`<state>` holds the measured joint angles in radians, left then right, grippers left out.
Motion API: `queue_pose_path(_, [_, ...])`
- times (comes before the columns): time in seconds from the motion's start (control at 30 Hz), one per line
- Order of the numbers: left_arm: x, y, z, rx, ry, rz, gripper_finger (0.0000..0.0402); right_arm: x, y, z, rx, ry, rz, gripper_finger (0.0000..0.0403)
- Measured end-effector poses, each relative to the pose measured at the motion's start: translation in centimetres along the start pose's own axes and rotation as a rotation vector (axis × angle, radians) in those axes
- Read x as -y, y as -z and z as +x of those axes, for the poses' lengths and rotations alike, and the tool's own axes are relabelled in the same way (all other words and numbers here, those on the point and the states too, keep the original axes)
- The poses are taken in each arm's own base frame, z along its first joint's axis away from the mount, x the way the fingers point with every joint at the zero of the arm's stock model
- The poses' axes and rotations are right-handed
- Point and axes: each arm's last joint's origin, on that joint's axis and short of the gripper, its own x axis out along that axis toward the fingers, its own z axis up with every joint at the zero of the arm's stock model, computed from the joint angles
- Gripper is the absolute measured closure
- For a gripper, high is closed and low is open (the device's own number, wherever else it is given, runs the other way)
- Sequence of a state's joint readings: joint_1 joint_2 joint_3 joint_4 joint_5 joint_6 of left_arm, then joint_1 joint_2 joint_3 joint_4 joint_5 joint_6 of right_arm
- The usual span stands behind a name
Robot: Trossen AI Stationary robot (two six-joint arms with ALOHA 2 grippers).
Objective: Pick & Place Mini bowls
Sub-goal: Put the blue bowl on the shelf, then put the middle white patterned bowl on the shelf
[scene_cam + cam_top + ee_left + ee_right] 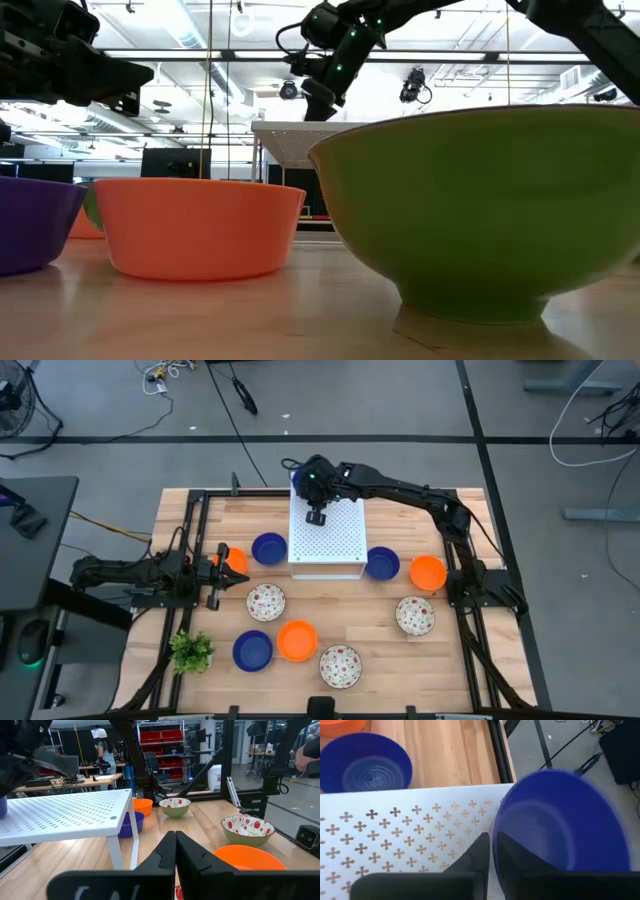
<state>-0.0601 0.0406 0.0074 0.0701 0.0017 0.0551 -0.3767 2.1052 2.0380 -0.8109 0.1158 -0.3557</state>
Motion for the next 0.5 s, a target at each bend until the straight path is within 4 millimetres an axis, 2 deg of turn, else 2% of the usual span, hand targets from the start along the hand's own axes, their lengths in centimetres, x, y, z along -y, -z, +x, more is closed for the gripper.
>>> queue_pose_path(0.17, [0.0, 0.0, 0.0, 0.000, 0.000, 0.000, 0.0396, 0.0, -0.1, 0.0, 0.011, 0.004, 0.001, 0.0337])
queue_pose_path(0.33, [0.0, 0.0, 0.0, 0.000, 0.000, 0.000, 0.0396, 0.0, -0.1, 0.0, 0.013, 0.004, 0.000, 0.0287])
queue_pose_path(0.43, [0.0, 0.0, 0.0, 0.000, 0.000, 0.000, 0.0396, -0.4, -0.5, -1.0, 0.028, 0.005, 0.000, 0.0251])
queue_pose_path(0.5, [0.0, 0.0, 0.0, 0.000, 0.000, 0.000, 0.0396, -0.9, -1.0, -2.5, 0.056, 0.005, 0.024, 0.0232])
